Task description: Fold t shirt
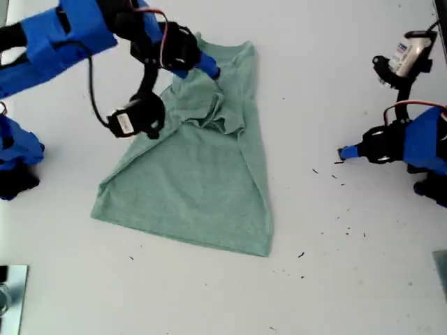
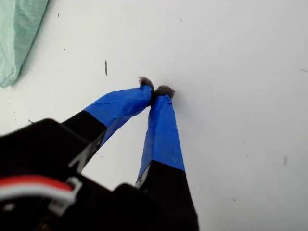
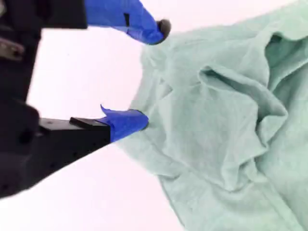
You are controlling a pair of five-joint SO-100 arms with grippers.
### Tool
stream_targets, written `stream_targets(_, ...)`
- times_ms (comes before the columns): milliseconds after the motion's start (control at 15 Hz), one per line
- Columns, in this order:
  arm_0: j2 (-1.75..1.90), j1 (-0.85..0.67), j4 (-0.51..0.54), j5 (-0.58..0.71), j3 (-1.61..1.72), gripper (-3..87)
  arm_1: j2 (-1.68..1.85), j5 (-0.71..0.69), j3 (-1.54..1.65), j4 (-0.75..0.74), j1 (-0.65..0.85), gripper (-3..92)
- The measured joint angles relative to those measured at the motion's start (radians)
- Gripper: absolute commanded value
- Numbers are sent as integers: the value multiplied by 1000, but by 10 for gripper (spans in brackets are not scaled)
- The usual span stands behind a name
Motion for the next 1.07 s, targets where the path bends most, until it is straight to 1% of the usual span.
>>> stream_targets(67, 163, -5, -17, -12, 141, 31, 0, 0, 0, 0, 0, 24)
stream_targets(133, 360, 5, -77, -31, 354, -1, 0, 0, 0, 0, 0, 24)
stream_targets(200, 595, 38, -156, -78, 629, -2, 0, 0, 0, 0, 0, 24)
stream_targets(267, 844, 101, -252, -163, 920, -2, 0, 0, 0, 0, 0, 24)
stream_targets(333, 1098, 190, -305, -273, 1207, -2, 0, 0, 0, 0, 0, 24)
stream_targets(467, 1578, 333, -314, -491, 1697, -2, 0, 0, 0, 0, 0, 24)
stream_targets(533, 1807, 376, -307, -552, 1865, -2, 0, 0, 0, 0, 0, 24)
stream_targets(600, 1960, 411, -295, -578, 1934, -2, 0, 0, 0, 0, 0, 24)
stream_targets(667, 2016, 413, -296, -584, 1948, -2, 0, 6, 0, 0, -3, 24)
stream_targets(800, 1965, 408, -304, -586, 1948, -2, -38, 55, -21, 0, -72, 23)
stream_targets(867, 1945, 408, -305, -586, 1948, -2, -153, 80, -120, 6, -100, 23)
stream_targets(933, 1954, 407, -305, -586, 1948, -2, -371, 97, -311, 29, -135, 51)
stream_targets(1000, 1959, 407, -305, -586, 1948, -2, -621, 117, -561, 94, -204, 185)
stream_targets(1067, 1960, 407, -305, -586, 1948, -2, -887, 146, -845, 175, -261, 294)
